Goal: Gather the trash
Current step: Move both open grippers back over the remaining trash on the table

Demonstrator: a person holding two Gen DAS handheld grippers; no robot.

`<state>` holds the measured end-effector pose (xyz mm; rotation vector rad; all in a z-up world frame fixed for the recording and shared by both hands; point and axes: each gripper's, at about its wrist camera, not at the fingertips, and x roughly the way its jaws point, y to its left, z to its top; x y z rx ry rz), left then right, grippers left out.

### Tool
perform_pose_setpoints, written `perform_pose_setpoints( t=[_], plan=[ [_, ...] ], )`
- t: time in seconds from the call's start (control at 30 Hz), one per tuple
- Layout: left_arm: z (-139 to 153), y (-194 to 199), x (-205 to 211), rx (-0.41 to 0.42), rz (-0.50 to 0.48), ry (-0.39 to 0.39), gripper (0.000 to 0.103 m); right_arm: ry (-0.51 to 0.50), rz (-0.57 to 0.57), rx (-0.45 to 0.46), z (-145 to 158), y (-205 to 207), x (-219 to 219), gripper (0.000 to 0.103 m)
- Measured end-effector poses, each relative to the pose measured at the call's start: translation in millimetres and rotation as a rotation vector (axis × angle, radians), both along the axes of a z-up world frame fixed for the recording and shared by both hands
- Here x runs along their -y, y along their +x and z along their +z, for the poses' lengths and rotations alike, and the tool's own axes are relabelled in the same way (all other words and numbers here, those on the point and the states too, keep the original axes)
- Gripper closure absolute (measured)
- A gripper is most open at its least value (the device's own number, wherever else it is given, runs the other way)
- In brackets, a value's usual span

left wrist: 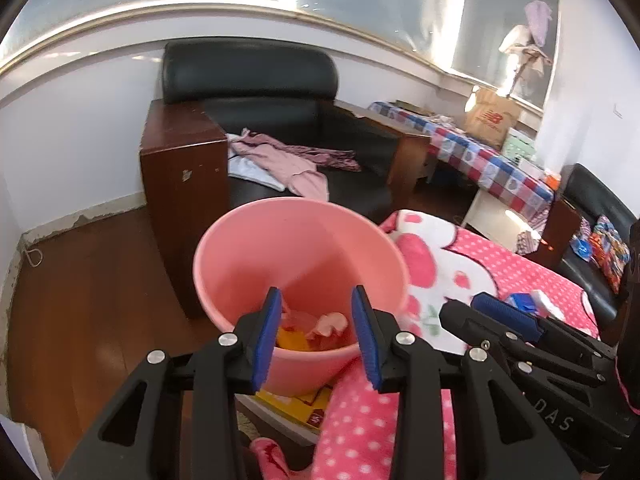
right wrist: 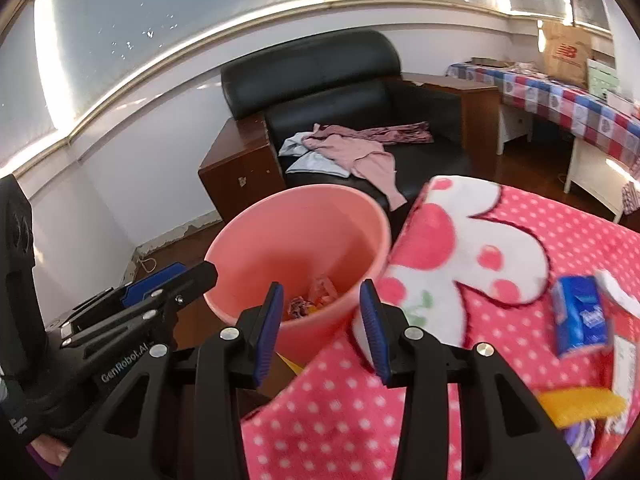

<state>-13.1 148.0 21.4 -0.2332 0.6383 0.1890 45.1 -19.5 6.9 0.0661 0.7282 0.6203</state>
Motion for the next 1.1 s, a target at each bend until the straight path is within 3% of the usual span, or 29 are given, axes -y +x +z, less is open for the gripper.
perform_pose_setpoints(
  t=[0.47,0.9,1.1],
  plan=[
    [10,-7,77,0.016,-0.186,0.005,0.060,-0.028,-0.183,0.010,3,-39,110,0.063],
    [-6,-4,163,-0.039,-0.497,0.024,0.054,-0.050,-0.354,-0.016,-16,-63,192,0.063],
    [-17,10,194,-0.077,-0.588,0.056,0.054,-0.040,-0.405,-0.042,-28,-64,217,0.063]
  ],
)
